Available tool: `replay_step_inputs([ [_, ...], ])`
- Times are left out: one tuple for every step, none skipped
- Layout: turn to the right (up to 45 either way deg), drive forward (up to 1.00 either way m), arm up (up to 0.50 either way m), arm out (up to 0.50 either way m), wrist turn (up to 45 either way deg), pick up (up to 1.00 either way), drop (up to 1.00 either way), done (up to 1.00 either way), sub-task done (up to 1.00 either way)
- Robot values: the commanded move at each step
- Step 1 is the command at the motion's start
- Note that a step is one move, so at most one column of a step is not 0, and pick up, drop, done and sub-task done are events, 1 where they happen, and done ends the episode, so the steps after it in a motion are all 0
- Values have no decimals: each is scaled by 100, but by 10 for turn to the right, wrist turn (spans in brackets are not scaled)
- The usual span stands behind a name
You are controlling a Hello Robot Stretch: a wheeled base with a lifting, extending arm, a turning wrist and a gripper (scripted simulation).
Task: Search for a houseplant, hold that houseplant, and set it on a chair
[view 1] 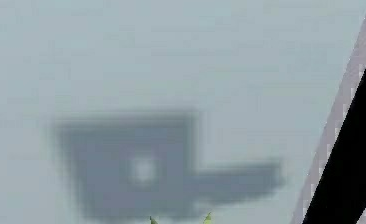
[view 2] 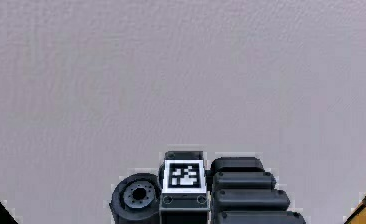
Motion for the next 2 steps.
replay_step_inputs([
  [-450,0,0,0,0,0,0,0,0],
  [-450,0,0,0,0,0,0,0,0],
])
